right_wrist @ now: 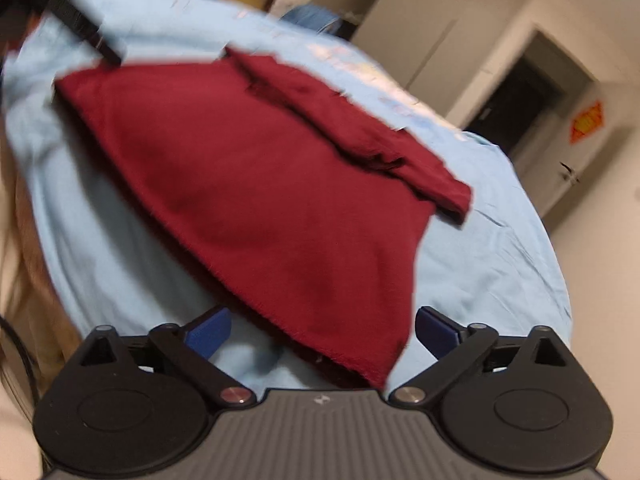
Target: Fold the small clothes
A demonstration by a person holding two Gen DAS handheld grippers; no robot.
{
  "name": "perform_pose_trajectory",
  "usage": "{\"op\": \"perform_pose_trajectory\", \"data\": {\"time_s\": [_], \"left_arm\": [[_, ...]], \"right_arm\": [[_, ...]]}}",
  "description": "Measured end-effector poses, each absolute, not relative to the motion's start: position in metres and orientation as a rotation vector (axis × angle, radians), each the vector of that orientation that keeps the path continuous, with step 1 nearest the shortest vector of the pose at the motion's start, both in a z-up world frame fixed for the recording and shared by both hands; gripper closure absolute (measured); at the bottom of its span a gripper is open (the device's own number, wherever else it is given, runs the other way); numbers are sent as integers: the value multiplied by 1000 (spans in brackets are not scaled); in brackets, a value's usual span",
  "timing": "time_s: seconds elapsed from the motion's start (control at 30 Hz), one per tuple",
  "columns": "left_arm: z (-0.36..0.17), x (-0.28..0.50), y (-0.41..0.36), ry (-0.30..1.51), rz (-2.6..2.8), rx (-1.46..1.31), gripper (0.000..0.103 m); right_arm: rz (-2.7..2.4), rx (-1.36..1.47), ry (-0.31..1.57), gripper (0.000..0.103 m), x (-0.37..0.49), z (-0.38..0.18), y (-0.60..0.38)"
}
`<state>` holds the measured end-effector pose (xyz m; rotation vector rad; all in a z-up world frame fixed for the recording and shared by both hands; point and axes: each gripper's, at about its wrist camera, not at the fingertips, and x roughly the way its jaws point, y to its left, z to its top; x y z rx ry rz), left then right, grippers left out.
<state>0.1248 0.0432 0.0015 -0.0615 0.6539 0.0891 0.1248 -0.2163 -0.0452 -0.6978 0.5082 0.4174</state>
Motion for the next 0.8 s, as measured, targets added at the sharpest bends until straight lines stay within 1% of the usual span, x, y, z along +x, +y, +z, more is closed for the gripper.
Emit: {"op": "perform_pose_trajectory", "data": {"time_s": [0.1,0.27,0.33,0.47,0.5,0.53,0.57,0.6,0.63,0.73,0.8], "left_arm": [[1,126,36,653,62,-68,2],[-1,125,24,652,-2,-72,2],[-3,123,19,648,-35,-61,2],[-2,117,6,618,-149,-18,1],[-2,115,2,608,-176,-5,1],[-1,113,-2,599,-207,9,1],[-2,111,-7,594,-233,22,1],[-2,111,-11,593,-258,32,1],[-4,110,-16,593,-282,43,1],[-8,110,-28,604,-320,76,1],[-12,110,-33,613,-334,92,1]], "right_arm": [[407,-805,528,2,127,-60,-203],[374,-816,444,3,123,-58,-196],[393,-799,438,14,123,-55,-198],[440,-757,423,26,121,-46,-202],[454,-736,420,34,121,-42,-204],[468,-708,421,46,121,-40,-205],[481,-671,427,53,124,-35,-207],[492,-629,437,64,126,-32,-209],[506,-580,451,70,130,-29,-211],[533,-395,492,78,146,-17,-221],[546,-275,512,79,159,-10,-229]]}}
